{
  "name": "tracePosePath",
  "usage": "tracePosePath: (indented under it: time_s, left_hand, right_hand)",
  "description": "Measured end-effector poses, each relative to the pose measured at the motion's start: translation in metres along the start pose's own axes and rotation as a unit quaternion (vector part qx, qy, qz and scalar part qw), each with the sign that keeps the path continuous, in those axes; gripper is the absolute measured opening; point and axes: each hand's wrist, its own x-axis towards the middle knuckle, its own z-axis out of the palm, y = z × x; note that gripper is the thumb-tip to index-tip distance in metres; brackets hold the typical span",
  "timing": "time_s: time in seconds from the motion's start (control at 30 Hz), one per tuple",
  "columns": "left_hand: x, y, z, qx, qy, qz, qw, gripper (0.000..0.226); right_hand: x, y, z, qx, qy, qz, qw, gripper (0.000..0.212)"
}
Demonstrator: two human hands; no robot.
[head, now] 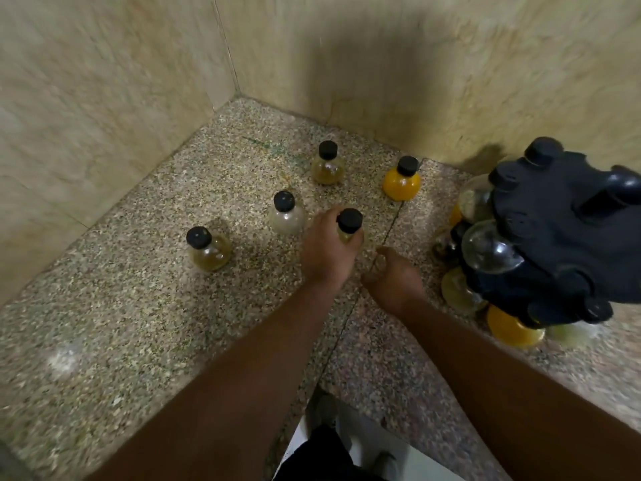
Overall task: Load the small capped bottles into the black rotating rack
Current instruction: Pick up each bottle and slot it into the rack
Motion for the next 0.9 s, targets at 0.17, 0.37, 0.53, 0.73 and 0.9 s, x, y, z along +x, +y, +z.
tracePosePath:
  time_s: [0.17,0.37,0.53,0.73,0.9]
  left_hand:
    - [-0.045,0.026,-0.003,0.007,-0.016,0.021,1.0,0.058]
    - [-0.101,0.067,0.004,-0.014,-0.036,0.034,0.999,0.068]
    - [-0.141,0.104,0.021,-0.063,-0.083,0.088,0.991,0.053]
    - [-0.149,0.144,0.039,-0.096,-0.12,0.15,0.977,0.053]
    - [-0.143,0.167,0.05,-0.096,-0.16,0.171,0.967,0.053]
  right_hand:
    - [-0.047,0.019,-0.028,0.137,0.096,0.045,0.985,0.029]
    - [-0.102,0.049,-0.067,0.325,0.189,0.074,0.924,0.021]
    - [-0.139,0.073,-0.12,0.505,0.208,0.093,0.832,0.027]
    - [-0.132,0.109,-0.174,0.646,0.126,0.196,0.727,0.038]
    - [-0.12,0.121,-0.206,0.625,0.113,0.21,0.743,0.027]
